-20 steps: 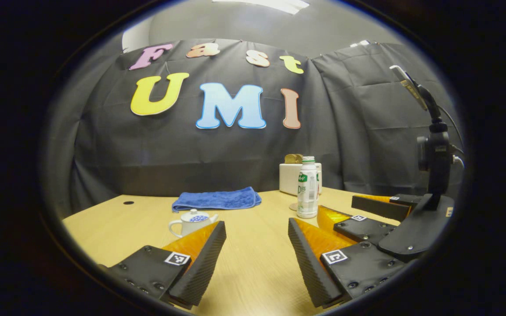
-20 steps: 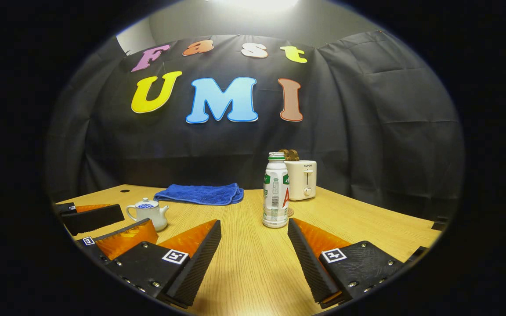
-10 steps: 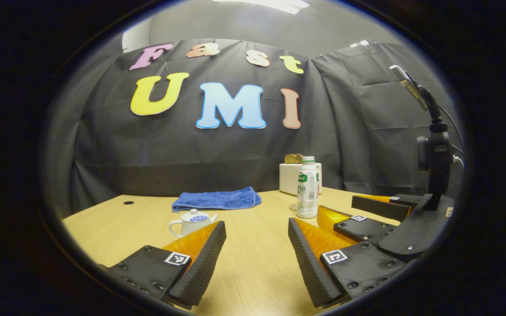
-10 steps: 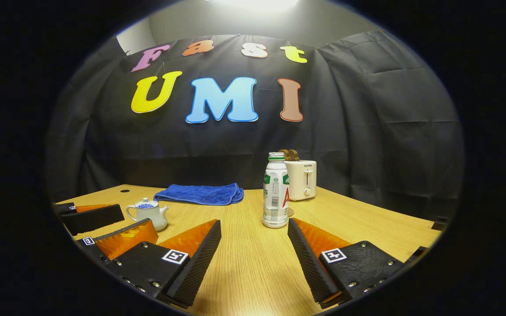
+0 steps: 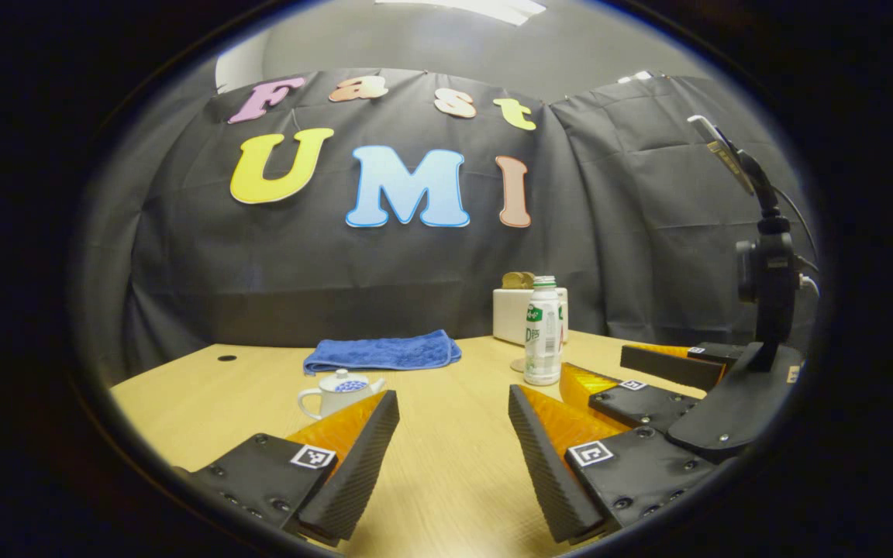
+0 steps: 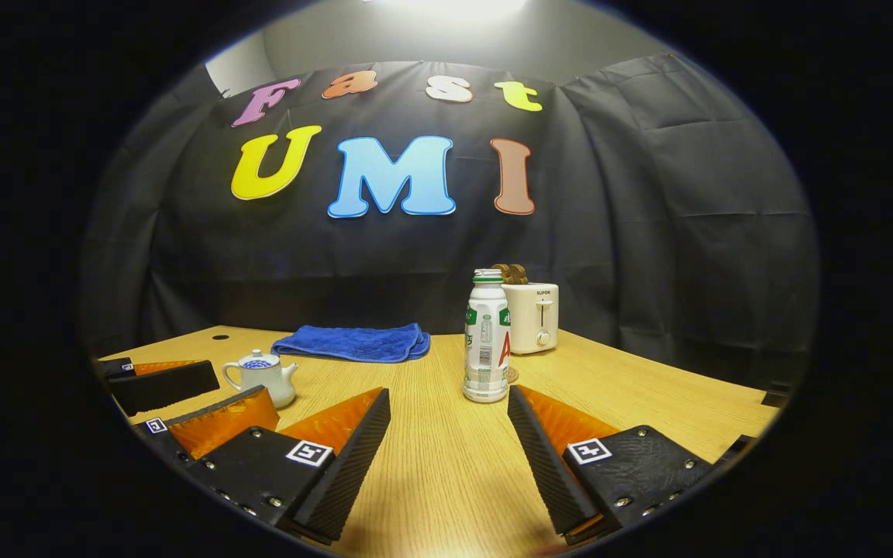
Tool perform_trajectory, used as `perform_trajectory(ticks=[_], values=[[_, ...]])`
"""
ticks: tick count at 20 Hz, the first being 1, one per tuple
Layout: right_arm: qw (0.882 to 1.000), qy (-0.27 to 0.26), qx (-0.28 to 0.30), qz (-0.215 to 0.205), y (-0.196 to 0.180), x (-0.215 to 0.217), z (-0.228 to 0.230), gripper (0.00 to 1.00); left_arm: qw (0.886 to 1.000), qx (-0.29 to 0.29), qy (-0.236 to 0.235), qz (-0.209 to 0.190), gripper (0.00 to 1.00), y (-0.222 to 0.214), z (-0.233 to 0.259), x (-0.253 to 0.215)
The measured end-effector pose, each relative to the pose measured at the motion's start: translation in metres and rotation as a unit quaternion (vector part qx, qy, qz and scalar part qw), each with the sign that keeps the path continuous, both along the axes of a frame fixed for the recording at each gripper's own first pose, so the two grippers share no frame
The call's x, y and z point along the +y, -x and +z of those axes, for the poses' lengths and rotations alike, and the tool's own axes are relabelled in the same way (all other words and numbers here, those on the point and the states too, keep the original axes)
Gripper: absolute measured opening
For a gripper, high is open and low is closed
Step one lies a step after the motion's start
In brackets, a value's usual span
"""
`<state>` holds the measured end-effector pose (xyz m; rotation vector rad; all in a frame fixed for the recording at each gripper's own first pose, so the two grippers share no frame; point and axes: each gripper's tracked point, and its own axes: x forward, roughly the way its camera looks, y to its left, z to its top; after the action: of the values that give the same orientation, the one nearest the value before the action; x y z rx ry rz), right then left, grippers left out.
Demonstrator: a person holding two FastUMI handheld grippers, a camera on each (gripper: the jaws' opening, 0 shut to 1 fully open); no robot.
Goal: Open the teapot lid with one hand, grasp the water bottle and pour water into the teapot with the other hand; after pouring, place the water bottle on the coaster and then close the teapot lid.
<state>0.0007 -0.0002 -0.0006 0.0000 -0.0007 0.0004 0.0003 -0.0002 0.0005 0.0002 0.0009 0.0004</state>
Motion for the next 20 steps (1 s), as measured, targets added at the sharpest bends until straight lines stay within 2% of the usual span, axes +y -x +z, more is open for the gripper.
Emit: perform_trajectory(ticks=[3,5,6,7,8,9,10,11,12,14,16,20], values=[[1.000,0.000,-0.001,-0.001,0.000,0.000,0.001,0.94,1.000,0.001,-0.001,0.008,0.98,-0.001,-0.001,0.003],[0.999,-0.001,0.004,-0.036,-0.003,-0.013,-0.002,0.95,1.000,0.003,-0.002,0.026,0.97,-0.001,-0.003,0.010],[1.000,-0.005,-0.005,-0.016,-0.005,-0.005,0.003,0.95,0.999,-0.003,-0.001,0.035,0.96,-0.001,-0.001,0.012],[1.000,-0.004,0.003,0.019,-0.007,0.007,0.000,0.63,0.998,0.003,-0.001,0.058,0.95,0.002,0.000,0.019],[0.998,0.001,0.006,0.055,-0.006,0.019,0.000,0.32,0.996,0.004,-0.001,0.084,0.66,0.004,0.000,0.031],[0.998,0.003,0.000,0.069,-0.002,0.021,0.000,0.01,0.994,0.004,-0.002,0.105,0.37,0.004,-0.001,0.040],[0.997,0.003,-0.003,0.076,0.001,0.020,0.001,0.01,0.993,0.005,-0.003,0.114,0.08,0.005,-0.003,0.041],[0.994,0.004,-0.003,0.106,0.000,0.026,0.000,0.02,0.993,0.004,-0.002,0.120,0.11,0.004,-0.002,0.041],[0.992,0.002,-0.005,0.126,0.002,0.031,0.001,0.35,0.992,0.004,-0.003,0.127,0.41,0.004,-0.002,0.044],[0.993,0.003,0.000,0.119,0.000,0.025,-0.001,0.99,0.992,0.005,-0.003,0.129,1.00,0.004,0.000,0.046],[0.991,0.011,0.000,0.136,-0.003,0.027,0.001,0.99,0.990,0.006,-0.002,0.138,1.00,-0.007,-0.003,0.058],[0.989,0.030,0.004,0.146,-0.026,0.020,0.004,0.99,0.991,0.005,0.006,0.130,1.00,-0.039,0.001,0.079]])
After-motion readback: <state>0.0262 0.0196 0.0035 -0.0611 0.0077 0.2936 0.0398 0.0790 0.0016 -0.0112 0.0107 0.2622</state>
